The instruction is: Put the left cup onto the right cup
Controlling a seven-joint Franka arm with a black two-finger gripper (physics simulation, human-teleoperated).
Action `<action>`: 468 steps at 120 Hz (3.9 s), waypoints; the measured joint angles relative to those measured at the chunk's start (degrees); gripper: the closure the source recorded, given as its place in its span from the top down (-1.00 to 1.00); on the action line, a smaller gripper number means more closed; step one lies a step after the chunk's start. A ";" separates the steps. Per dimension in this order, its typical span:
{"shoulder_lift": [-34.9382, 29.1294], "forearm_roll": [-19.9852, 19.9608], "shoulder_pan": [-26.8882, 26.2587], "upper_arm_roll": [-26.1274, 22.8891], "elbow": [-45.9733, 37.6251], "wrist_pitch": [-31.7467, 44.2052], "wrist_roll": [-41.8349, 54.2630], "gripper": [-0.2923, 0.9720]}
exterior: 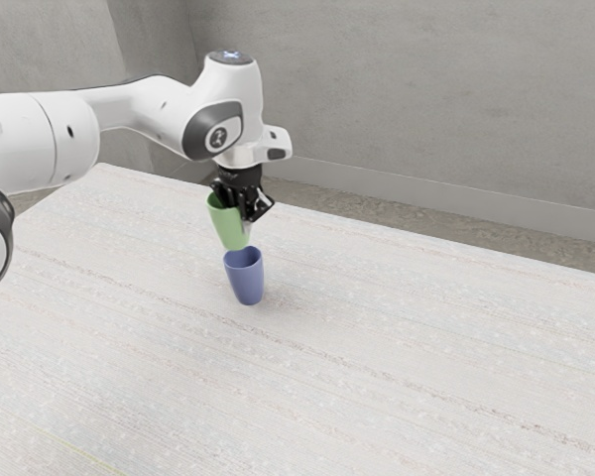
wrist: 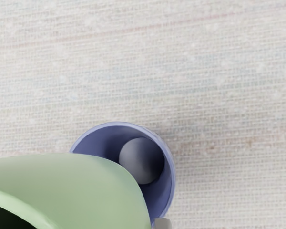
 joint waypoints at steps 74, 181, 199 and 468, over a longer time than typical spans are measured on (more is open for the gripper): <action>2.40 0.55 0.18 0.00 0.09 2.38 -3.52 -0.70; 5.06 1.00 0.27 0.09 0.57 4.72 -4.81 -0.70; 5.13 0.96 0.24 0.09 0.54 4.79 -4.88 -0.70; -22.79 -5.05 0.03 1.00 -2.88 -14.91 -3.78 0.54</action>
